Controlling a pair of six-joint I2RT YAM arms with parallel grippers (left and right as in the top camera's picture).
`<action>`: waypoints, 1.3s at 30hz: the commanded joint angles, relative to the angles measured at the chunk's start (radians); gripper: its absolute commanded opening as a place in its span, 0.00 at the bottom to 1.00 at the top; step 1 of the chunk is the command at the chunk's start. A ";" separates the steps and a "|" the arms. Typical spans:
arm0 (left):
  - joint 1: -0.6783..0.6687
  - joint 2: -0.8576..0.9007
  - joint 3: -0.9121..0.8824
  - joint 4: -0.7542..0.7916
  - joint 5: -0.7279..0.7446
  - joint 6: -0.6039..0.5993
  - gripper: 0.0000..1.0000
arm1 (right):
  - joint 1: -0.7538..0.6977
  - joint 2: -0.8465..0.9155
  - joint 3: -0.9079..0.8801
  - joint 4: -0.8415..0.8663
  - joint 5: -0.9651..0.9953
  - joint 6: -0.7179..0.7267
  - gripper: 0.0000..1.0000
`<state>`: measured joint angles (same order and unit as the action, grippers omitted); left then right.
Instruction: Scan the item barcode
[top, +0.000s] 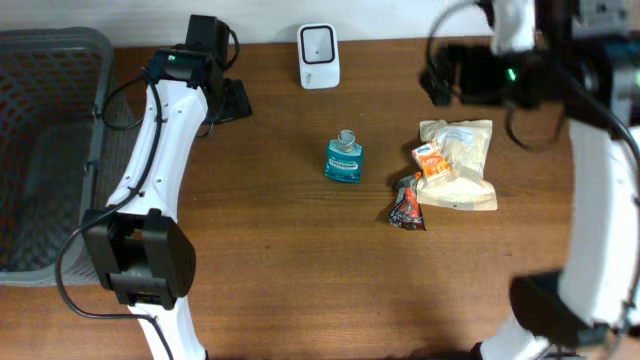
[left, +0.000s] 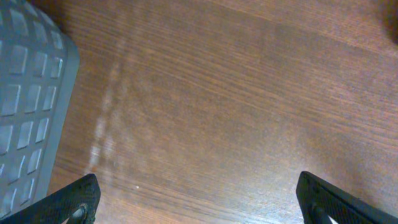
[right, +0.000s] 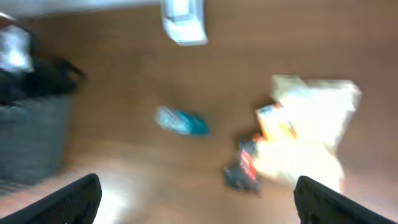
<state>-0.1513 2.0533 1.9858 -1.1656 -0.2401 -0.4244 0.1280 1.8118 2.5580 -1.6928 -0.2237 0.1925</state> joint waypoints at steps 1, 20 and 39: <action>-0.005 0.016 -0.005 -0.003 -0.003 -0.013 0.99 | 0.002 -0.124 -0.229 -0.006 0.146 0.026 0.98; -0.005 0.016 -0.005 -0.003 -0.003 -0.013 0.99 | 0.219 -0.130 -1.044 0.645 -0.002 0.183 0.99; -0.005 0.016 -0.005 -0.003 -0.003 -0.013 0.99 | 0.602 -0.130 -1.197 0.922 0.692 0.625 0.99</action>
<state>-0.1513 2.0533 1.9835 -1.1667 -0.2398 -0.4244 0.6807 1.6936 1.3987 -0.8242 0.3420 0.7807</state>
